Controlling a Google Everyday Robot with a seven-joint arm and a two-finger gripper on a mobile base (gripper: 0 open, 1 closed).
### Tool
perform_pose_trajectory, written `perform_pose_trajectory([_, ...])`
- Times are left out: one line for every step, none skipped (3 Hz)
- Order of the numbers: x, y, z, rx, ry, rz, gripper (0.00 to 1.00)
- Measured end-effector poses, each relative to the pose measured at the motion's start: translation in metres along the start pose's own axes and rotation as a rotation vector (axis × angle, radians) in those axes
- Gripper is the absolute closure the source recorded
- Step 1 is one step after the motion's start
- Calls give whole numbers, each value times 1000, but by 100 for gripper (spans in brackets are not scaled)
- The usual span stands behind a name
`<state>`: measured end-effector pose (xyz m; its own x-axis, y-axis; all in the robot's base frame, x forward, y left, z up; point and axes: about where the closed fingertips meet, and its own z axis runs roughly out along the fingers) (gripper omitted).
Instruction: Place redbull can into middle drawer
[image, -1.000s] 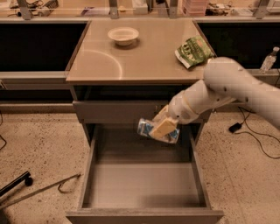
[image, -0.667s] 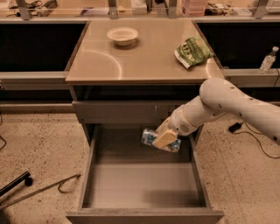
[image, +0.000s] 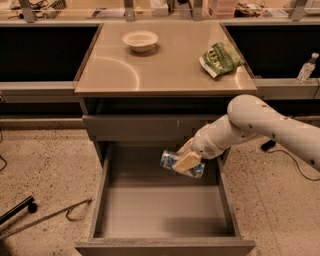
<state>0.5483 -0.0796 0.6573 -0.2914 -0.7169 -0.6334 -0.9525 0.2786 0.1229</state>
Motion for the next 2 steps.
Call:
perform_pose_trajectory([40, 2, 46, -12, -76, 70, 100])
perform_pose_trajectory([80, -14, 103, -18, -145, 127, 100])
